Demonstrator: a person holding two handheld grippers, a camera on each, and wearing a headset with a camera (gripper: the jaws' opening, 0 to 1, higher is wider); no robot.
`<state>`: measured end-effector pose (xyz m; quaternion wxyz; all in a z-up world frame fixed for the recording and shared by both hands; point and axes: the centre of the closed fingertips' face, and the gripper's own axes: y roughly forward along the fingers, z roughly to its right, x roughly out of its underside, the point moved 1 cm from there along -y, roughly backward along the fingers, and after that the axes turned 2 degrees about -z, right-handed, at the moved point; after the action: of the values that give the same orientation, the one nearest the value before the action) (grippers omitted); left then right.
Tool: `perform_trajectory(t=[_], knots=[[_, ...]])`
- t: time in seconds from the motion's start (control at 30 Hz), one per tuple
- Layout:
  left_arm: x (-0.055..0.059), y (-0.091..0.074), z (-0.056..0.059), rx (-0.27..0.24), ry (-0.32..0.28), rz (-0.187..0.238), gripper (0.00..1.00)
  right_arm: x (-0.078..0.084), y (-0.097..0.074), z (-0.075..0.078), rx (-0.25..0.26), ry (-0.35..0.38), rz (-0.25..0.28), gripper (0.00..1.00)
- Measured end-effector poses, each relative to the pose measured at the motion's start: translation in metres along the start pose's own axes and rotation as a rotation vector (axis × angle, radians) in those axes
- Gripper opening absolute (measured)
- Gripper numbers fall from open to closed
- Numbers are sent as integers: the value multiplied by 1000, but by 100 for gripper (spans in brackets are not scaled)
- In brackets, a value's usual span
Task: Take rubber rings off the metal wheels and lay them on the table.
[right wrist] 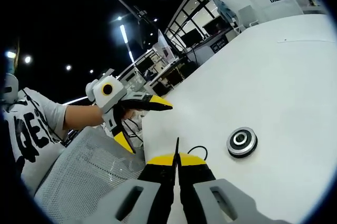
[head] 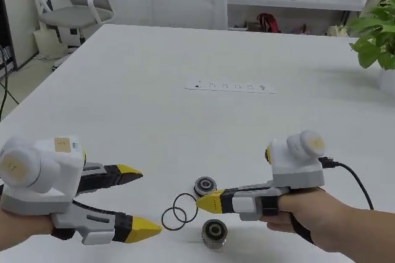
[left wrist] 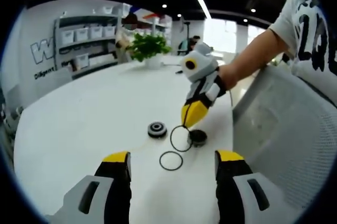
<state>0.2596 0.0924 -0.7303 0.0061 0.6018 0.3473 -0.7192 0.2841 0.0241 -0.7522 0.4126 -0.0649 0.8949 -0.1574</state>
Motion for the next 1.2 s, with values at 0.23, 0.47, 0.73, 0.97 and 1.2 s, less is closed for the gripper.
perform_trajectory(t=[0.23, 0.47, 0.73, 0.97, 1.2], knots=[[3, -5, -3, -15, -6, -2, 66, 0, 15, -2, -4, -2, -14, 0], [4, -8, -6, -25, -12, 1, 66, 3, 21, 2, 9, 3, -25, 0], [8, -10, -7, -32, -22, -5, 66, 8, 26, 8, 27, 17, -42, 0], [10, -10, -8, -33, -25, -12, 66, 12, 27, 13, 41, 25, -48, 0], [10, -6, -7, -27, -27, -16, 66, 14, 28, 14, 38, 30, -52, 0]])
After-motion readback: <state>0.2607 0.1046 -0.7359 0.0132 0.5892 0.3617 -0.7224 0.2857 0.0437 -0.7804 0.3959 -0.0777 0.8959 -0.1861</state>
